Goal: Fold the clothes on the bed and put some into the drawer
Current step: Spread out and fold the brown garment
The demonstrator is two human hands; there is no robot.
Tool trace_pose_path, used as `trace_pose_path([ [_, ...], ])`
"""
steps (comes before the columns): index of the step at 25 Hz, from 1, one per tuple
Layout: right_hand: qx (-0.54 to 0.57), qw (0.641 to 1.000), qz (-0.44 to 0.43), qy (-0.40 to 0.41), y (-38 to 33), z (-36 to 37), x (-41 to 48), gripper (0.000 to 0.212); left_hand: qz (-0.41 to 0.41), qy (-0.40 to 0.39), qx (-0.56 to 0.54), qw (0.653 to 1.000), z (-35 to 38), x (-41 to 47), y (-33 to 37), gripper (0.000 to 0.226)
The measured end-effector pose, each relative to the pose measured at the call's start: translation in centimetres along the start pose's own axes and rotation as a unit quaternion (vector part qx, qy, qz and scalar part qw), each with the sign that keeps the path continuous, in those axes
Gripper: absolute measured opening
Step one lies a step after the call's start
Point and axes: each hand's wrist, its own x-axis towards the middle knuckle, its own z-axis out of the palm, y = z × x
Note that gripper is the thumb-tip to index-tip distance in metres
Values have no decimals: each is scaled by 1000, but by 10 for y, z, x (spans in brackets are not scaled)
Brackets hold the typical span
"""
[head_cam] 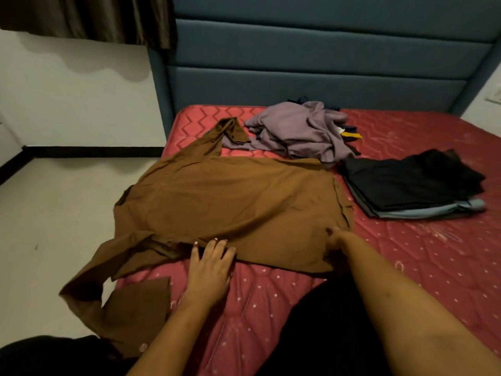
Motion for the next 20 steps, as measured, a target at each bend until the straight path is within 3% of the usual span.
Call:
trace_pose_path([
  [2, -56, 997, -10, -49, -6, -7, -6, 72, -2, -6, 14, 1000, 1, 10, 13, 48],
  [5, -107, 994, 6, -26, 14, -39, 2, 77, 22, 8, 29, 999, -5, 20, 32, 25],
  [7, -94, 995, 38, -18, 52, -47, 32, 88, 61, -9, 21, 998, -2, 20, 46, 22],
  [8, -100, 994, 40, -29, 64, -47, 33, 85, 72, -20, 13, 997, -3, 17, 55, 20],
  [11, -3, 996, 11, 85, 66, -42, 3, 57, 58, -78, -10, 995, -6, 10, 77, 21],
  [13, -78, 986, 41, 141, 54, -44, 2, 67, 61, -93, 4, 994, -8, 15, 88, 27],
  [17, -62, 996, 19, 65, 46, -43, 43, 96, 89, -152, 5, 984, -7, 35, 110, 34],
  [20, -61, 992, 34, 107, 40, -39, 31, 52, 114, -167, -14, 979, 4, 44, 123, 30],
])
